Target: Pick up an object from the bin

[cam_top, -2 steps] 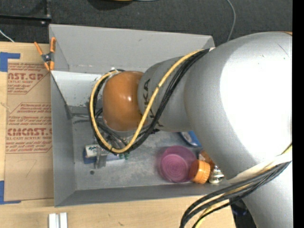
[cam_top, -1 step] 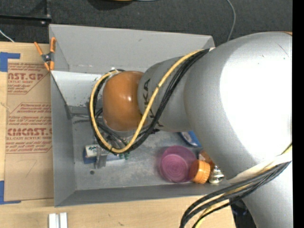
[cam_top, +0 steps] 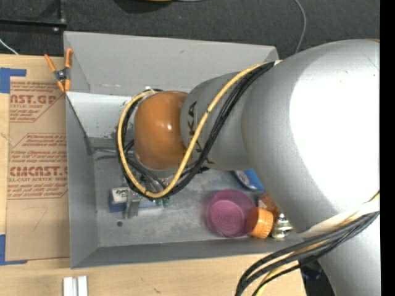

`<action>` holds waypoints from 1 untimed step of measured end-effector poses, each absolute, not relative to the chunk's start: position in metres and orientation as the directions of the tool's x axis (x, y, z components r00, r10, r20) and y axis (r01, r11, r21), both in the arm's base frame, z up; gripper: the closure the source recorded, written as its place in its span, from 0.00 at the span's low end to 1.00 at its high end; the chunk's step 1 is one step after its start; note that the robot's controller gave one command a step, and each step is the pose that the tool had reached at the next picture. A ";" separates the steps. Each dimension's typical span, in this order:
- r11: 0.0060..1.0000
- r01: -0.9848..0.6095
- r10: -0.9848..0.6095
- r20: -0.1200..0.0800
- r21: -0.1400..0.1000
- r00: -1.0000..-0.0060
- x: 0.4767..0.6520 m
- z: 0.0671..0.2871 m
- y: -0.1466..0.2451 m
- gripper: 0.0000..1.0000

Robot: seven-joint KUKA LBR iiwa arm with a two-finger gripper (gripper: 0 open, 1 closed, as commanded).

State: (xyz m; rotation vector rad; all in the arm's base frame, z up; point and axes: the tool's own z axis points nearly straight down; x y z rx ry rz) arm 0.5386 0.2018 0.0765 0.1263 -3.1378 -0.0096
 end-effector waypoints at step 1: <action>0.997 -0.080 -0.080 0.001 0.006 -0.997 0.539 0.091 0.202 1.00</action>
Offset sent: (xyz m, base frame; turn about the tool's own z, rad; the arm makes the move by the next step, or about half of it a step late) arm -0.0001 0.0001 0.0409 0.0000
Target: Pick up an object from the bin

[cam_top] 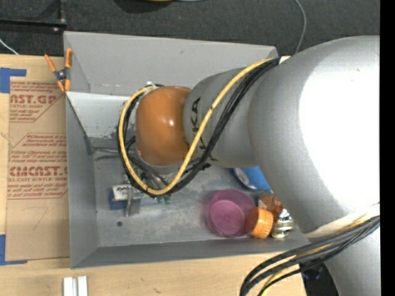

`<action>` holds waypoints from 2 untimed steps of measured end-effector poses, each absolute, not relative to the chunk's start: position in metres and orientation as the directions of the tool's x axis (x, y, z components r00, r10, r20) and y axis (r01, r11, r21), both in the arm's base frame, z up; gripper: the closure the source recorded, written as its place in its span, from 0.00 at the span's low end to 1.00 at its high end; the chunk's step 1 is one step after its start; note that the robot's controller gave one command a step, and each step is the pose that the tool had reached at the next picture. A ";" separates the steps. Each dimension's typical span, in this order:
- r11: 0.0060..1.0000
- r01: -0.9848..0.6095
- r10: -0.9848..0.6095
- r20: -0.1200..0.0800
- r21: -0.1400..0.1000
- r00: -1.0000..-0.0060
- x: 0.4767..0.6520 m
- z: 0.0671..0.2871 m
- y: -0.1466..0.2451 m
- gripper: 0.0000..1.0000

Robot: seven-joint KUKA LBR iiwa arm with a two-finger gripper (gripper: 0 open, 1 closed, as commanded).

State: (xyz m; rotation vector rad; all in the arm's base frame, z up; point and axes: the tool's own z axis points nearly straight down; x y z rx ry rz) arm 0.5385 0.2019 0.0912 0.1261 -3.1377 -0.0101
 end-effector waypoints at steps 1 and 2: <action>0.997 -0.080 -0.080 -0.003 0.008 -0.997 0.540 0.104 0.202 1.00; 0.997 -0.080 -0.080 -0.003 0.008 -0.997 0.539 0.110 0.202 1.00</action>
Offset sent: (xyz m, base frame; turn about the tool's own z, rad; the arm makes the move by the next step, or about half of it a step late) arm 0.0001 0.0000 0.0299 0.0000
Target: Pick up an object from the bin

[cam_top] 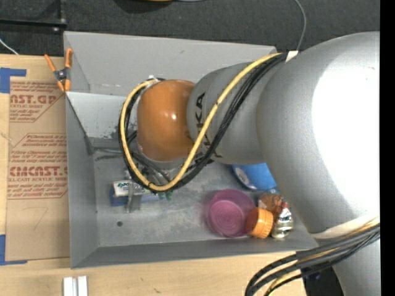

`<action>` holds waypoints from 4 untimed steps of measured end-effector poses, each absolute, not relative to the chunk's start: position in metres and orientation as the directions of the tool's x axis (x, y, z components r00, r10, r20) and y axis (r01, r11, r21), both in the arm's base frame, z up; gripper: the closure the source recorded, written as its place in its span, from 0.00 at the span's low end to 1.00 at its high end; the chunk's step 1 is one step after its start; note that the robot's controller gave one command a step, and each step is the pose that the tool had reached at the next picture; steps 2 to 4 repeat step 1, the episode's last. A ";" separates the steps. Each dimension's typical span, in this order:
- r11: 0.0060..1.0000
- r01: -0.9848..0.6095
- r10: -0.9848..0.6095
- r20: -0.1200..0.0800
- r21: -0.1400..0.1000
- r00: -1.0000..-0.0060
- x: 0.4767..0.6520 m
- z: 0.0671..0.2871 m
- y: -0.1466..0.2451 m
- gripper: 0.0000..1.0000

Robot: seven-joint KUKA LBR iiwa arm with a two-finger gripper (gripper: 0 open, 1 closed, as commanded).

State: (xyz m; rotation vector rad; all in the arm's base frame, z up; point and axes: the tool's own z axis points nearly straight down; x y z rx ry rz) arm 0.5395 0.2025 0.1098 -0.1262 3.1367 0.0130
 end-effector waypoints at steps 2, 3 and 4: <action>0.997 -0.080 -0.080 0.003 0.007 -0.997 0.538 0.117 0.202 1.00; 0.997 -0.080 -0.080 0.003 0.007 -0.997 0.538 0.117 0.202 1.00; 0.997 -0.080 -0.080 0.003 0.007 -0.997 0.538 0.117 0.202 1.00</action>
Offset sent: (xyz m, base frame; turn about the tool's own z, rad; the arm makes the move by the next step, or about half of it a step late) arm -0.0001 -0.0001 0.0651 0.0000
